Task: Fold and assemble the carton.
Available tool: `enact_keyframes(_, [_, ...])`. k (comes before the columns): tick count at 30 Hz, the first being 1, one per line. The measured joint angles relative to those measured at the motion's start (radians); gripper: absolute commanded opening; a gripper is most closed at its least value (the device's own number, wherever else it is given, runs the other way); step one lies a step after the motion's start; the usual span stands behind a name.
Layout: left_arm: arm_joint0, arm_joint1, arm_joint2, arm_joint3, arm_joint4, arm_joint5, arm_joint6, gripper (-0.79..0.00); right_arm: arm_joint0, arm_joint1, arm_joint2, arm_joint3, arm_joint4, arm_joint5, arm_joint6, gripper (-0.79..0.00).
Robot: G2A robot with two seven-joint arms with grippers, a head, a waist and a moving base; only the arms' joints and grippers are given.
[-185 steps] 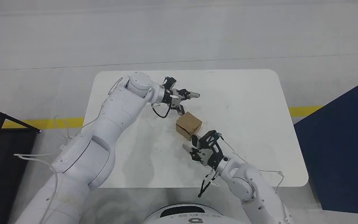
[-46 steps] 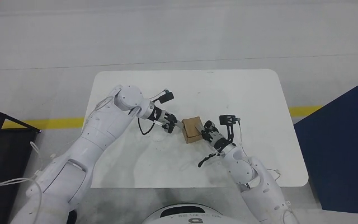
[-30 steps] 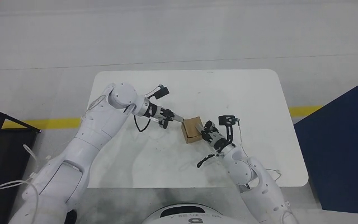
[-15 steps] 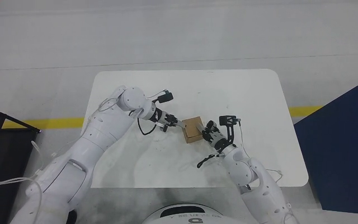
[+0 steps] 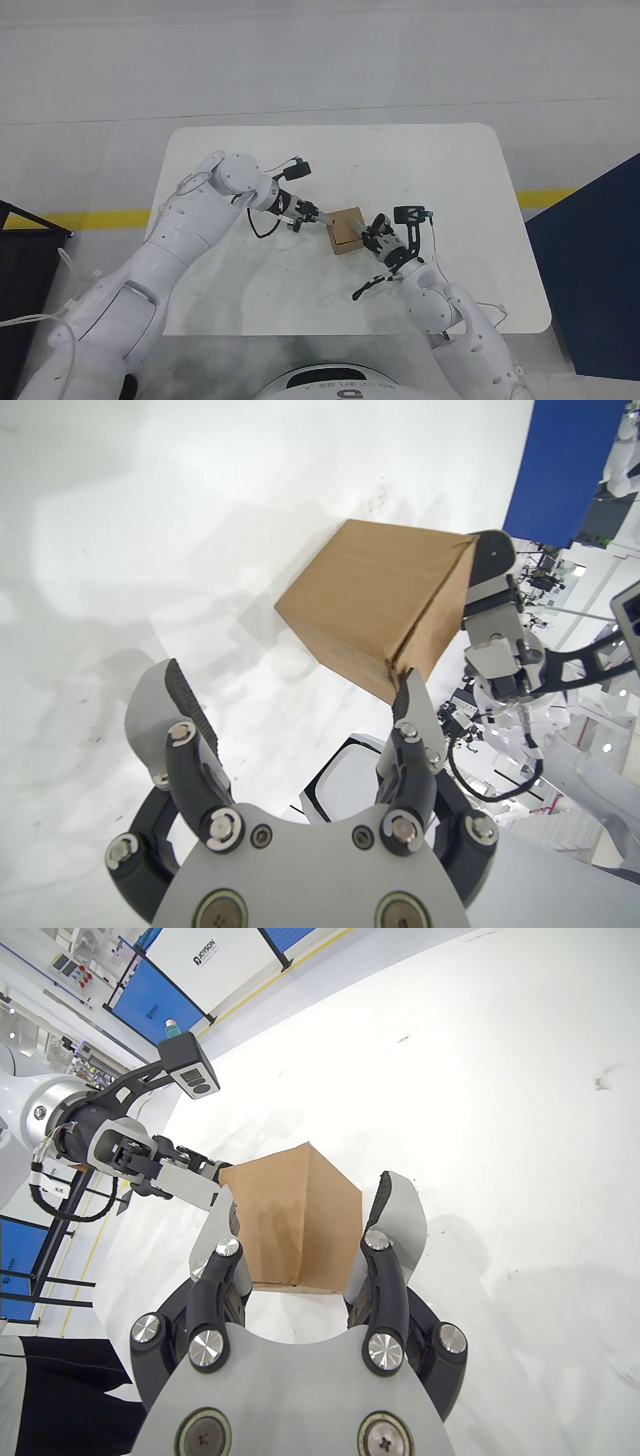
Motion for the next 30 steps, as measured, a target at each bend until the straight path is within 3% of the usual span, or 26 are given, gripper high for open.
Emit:
enact_keyframes(13, [0.019, 0.029, -0.076, -0.005, -0.036, -0.04, -0.008, 0.0, -0.014, 0.002, 0.012, -0.047, -0.024, 0.026, -0.02, -0.234])
enact_keyframes(14, [0.022, 0.032, -0.086, -0.004, -0.049, -0.043, -0.009, 0.0, -0.018, 0.003, 0.013, -0.054, -0.028, 0.025, -0.025, -0.265])
enact_keyframes(16, [0.029, 0.039, -0.112, 0.002, -0.084, -0.051, -0.015, 0.0, -0.026, 0.004, 0.016, -0.067, -0.035, 0.022, -0.031, -0.413])
enact_keyframes(17, [0.033, 0.041, -0.123, 0.006, -0.102, -0.056, -0.019, 0.0, -0.029, 0.004, 0.017, -0.073, -0.037, 0.021, -0.034, -0.548])
enact_keyframes(18, [0.038, 0.044, -0.136, 0.01, -0.126, -0.062, -0.025, 0.0, -0.032, 0.005, 0.018, -0.078, -0.039, 0.019, -0.039, -0.736])
enact_keyframes(19, [0.046, 0.047, -0.155, 0.018, -0.165, -0.073, -0.035, 0.0, -0.037, 0.005, 0.019, -0.087, -0.041, 0.016, -0.049, -0.785])
enact_keyframes(24, [0.078, 0.052, -0.216, 0.064, -0.362, -0.109, -0.121, 0.0, -0.073, 0.007, 0.031, -0.115, -0.046, 0.01, -0.083, -0.785])
enact_keyframes(30, [0.075, 0.035, -0.192, 0.135, -0.441, -0.137, -0.16, 0.0, -0.098, 0.009, 0.043, -0.114, -0.035, 0.017, -0.071, -0.785])
